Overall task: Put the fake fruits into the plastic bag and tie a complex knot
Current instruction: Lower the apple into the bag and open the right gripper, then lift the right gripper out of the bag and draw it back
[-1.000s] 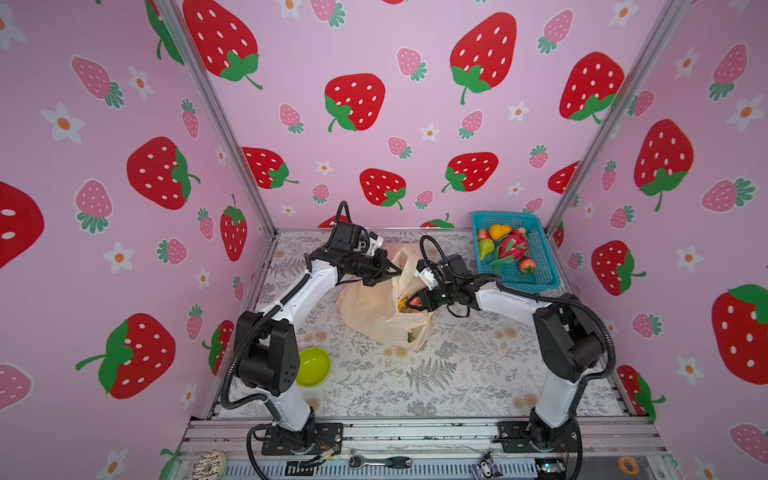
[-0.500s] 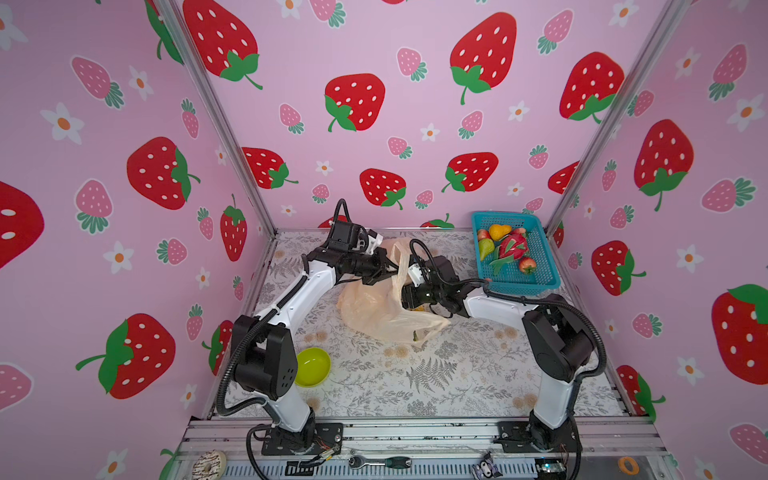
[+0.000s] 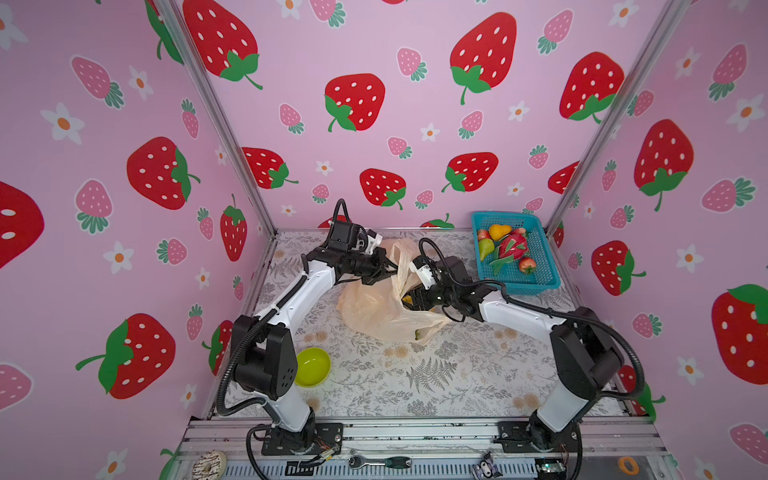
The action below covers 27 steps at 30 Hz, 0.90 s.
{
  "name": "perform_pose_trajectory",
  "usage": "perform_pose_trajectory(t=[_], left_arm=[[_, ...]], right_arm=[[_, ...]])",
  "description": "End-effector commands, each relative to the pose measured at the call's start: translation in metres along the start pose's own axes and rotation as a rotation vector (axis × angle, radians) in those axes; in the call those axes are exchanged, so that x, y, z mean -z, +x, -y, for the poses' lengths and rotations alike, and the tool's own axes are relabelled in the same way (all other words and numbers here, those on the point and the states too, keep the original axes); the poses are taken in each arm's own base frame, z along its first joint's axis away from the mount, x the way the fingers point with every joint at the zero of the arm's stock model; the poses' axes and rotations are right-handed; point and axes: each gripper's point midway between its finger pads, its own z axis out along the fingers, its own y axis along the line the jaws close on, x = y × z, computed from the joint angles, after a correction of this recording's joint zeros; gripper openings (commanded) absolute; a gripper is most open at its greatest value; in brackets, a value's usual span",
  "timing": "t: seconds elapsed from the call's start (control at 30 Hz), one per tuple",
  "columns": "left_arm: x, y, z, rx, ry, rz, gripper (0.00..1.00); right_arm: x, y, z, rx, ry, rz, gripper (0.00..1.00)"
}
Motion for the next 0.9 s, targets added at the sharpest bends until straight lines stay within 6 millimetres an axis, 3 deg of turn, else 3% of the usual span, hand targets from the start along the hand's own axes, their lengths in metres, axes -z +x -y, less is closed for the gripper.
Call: perform_pose_trajectory(t=[0.0, 0.17, 0.27, 0.47, 0.67, 0.87], left_arm=[[0.012, -0.006, 0.003, -0.008, 0.012, 0.028, 0.0], [0.017, -0.012, -0.002, 0.005, 0.006, 0.044, 0.0], [0.019, -0.015, -0.005, 0.009, 0.003, 0.049, 0.0], [0.018, -0.015, -0.007, 0.018, 0.002, 0.049, 0.0], [0.018, -0.015, -0.007, 0.019, 0.004, 0.049, 0.0], [0.018, -0.015, -0.006, 0.018, 0.006, 0.05, 0.0]], right_arm=[[0.024, 0.019, 0.016, 0.142, 0.126, -0.038, 0.65], [0.053, 0.014, 0.028, 0.258, 0.259, 0.02, 0.65], [0.071, 0.0, 0.032, 0.323, 0.341, 0.107, 0.67], [0.089, -0.024, 0.023, 0.523, 0.425, 0.269, 0.85], [0.066, -0.041, 0.026, 0.664, 0.444, 0.255, 0.9], [0.037, -0.056, -0.007, 0.804, 0.353, 0.293, 0.9]])
